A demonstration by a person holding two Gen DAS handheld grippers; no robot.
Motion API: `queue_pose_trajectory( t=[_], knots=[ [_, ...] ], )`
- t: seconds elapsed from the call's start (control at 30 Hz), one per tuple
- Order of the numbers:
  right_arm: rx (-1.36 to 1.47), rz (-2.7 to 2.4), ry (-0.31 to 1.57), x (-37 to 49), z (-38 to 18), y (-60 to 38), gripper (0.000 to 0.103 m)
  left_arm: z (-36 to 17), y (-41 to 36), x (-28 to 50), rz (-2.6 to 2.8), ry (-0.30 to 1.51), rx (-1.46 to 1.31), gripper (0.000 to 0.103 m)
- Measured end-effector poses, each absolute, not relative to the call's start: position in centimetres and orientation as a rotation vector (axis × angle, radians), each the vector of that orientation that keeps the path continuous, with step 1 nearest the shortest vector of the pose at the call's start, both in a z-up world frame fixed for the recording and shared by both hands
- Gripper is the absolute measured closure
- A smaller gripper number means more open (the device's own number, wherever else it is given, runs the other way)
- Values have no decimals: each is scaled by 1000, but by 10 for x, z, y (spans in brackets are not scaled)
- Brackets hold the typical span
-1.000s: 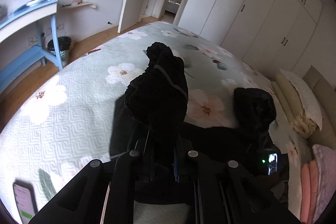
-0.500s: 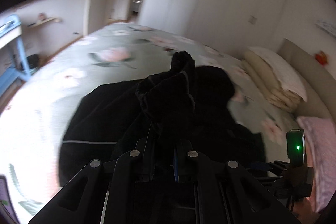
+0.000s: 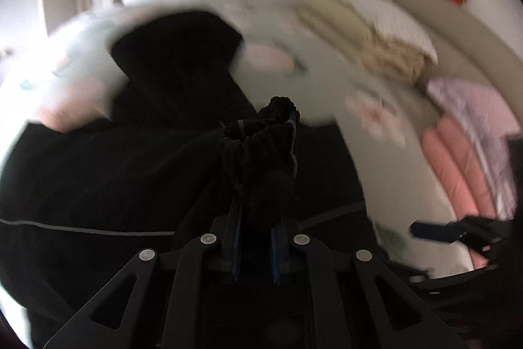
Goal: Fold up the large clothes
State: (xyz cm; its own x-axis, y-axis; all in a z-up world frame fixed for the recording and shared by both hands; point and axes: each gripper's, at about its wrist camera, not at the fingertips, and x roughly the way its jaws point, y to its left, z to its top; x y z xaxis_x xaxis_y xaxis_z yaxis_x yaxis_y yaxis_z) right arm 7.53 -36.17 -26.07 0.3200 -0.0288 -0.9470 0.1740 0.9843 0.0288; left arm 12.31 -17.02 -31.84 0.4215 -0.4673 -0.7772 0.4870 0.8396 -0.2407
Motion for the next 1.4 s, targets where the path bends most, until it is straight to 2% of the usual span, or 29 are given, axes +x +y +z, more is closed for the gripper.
queue_pose_trajectory(
  t=[0.1,0.13,0.2,0.23,0.27,0.4,0.6,0.87,0.9,0.93,0.97,1.03,1.1,1.23,1.33,1.4],
  knots=[
    [164,-151,1270,64,-278,-380,27,-361,-194,116,-610,1043,35,84],
    [168,-155,1277,62,-284,-382,27,-368,-194,115,-607,1045,40,79],
    [182,-163,1287,56,-292,-392,27,-378,-199,109,-638,1068,47,62],
    [198,-162,1290,54,-295,-397,27,-378,-201,109,-661,1079,46,50],
    [216,-159,1291,53,-297,-399,27,-373,-201,104,-700,1088,42,46],
    [307,-123,1260,52,-287,-409,27,-346,-185,103,-765,1154,-56,45],
    [342,-68,1199,77,-263,-404,26,-306,-100,95,-706,1132,-209,44],
    [442,14,1257,136,-312,-367,26,-295,-13,100,-462,1120,-176,44],
    [466,6,1264,140,-320,-367,30,-295,-6,102,-442,1116,-175,44],
    [485,6,1264,142,-324,-367,51,-294,1,103,-411,1108,-166,44],
    [501,13,1266,145,-327,-366,64,-292,7,105,-377,1094,-144,44],
    [458,11,1257,145,-317,-362,73,-288,16,111,-359,1073,-134,44],
    [398,4,1206,140,-296,-357,78,-283,24,121,-353,1052,-132,44],
    [327,-89,1096,120,-246,-374,79,-286,20,150,-351,1042,-89,44],
    [315,-144,1119,120,-255,-393,79,-323,9,176,-344,1143,-42,44],
    [312,-144,1189,129,-286,-400,79,-351,9,183,-317,1202,-2,47]
  ],
)
